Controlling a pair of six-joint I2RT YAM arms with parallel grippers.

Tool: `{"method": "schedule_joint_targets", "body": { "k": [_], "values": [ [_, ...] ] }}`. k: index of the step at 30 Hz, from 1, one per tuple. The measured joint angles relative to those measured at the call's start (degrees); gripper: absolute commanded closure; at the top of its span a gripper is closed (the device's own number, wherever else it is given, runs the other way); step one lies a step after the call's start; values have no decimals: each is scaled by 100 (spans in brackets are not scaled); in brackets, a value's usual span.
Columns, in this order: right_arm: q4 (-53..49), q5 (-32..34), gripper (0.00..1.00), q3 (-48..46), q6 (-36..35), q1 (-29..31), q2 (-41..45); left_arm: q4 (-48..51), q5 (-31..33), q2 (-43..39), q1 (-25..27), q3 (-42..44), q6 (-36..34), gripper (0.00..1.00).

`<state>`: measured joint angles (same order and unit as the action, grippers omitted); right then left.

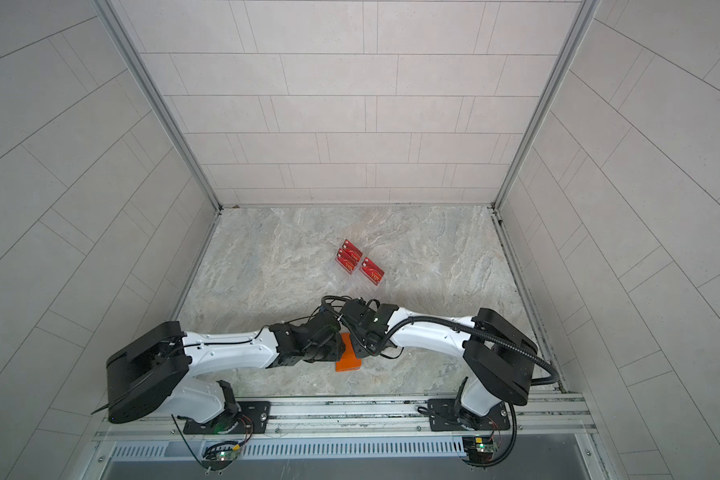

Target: Put the credit cards into the card holder

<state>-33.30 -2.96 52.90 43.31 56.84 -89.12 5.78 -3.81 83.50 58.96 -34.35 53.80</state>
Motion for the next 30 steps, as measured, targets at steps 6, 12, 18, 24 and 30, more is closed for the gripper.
{"method": "schedule_joint_targets", "body": {
  "k": [6, 12, 18, 24, 30],
  "values": [
    [44, -111, 64, -2, 26, 0, 31, -4, -4, 0, 0, 0, 0, 60],
    [96, -175, 64, -2, 26, 2, 28, -31, -13, -11, 0, 24, 2, 60],
    [92, -170, 82, -11, 11, 4, -24, -81, -42, 4, 0, 39, 2, 60],
    [26, -92, 90, -13, -50, 2, -24, -87, -46, 7, 0, 42, 0, 59],
    [-28, -79, 95, -13, -136, -72, 15, -85, -46, 7, 0, 42, -2, 59]
  ]
}}
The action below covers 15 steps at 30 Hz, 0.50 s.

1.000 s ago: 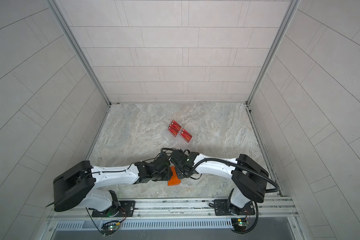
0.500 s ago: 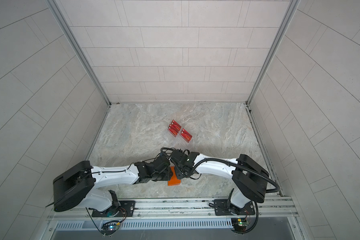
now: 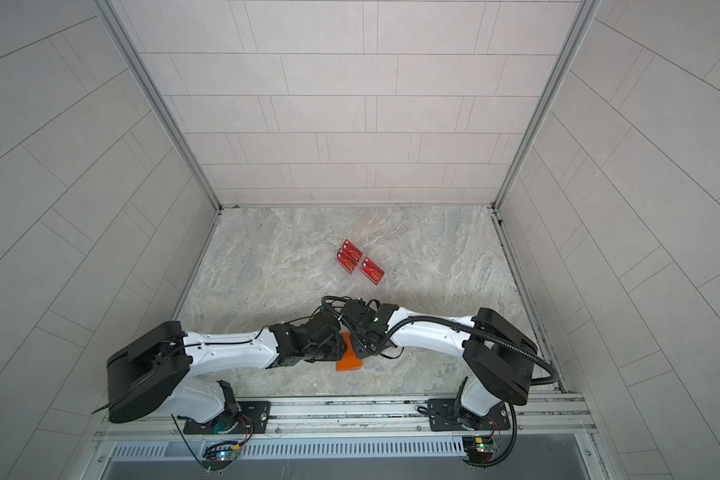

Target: Put the credit cards into the card holder

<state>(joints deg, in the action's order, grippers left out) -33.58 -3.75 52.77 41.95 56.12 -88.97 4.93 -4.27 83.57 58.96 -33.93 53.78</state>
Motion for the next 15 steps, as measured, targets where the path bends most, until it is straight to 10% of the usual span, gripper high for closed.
{"method": "schedule_joint_targets", "body": {
  "k": [15],
  "values": [
    [1001, -973, 100, -881, 85, -514, 439, 11, -15, 0, 0, -15, -13, 58]
  ]
}}
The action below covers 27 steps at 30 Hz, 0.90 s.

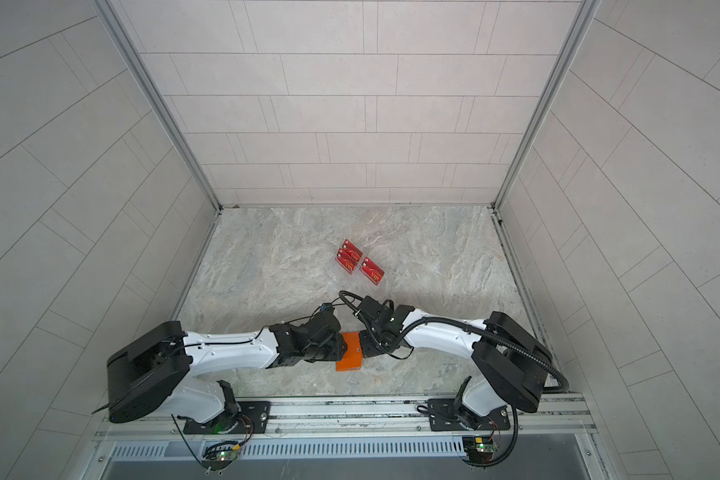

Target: Put the credit cards into the card holder

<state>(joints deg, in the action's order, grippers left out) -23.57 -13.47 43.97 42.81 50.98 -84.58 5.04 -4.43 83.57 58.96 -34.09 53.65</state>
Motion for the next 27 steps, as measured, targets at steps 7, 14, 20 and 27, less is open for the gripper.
{"method": "schedule_joint_targets", "body": {
  "k": [7, 14, 20, 27],
  "values": [
    [509, -374, 100, -245, 81, -92, 168, 160, 92, 122, 103, -195, -98, 57],
    [1073, -699, 100, -516, 238, -155, 201, 319, 238, 214, 177, -262, -94, 63],
    [1432, -852, 100, -680, 361, -192, 197, 289, 289, 188, 199, -225, -52, 64],
    [1528, -916, 100, -717, 398, -221, 199, 280, 343, 188, 236, -225, -46, 63]
  ]
}}
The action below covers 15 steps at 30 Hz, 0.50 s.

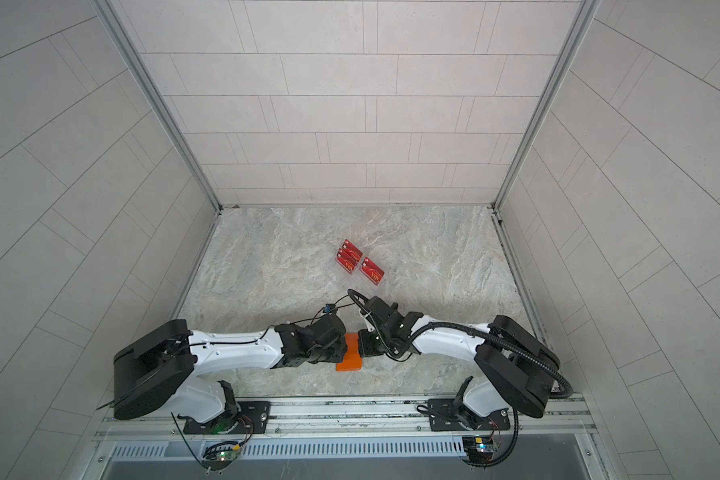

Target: Put the credit cards into the card holder

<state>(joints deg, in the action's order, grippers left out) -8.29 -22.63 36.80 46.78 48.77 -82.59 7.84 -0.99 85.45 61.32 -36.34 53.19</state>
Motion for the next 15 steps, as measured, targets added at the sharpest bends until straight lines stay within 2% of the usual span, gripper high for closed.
{"method": "schedule_joint_targets", "body": {
  "k": [15],
  "values": [
    [129, -190, 100, -37, 20, -74, -63, -28, 26, 26, 20, 0, 37, 62]
  ]
}}
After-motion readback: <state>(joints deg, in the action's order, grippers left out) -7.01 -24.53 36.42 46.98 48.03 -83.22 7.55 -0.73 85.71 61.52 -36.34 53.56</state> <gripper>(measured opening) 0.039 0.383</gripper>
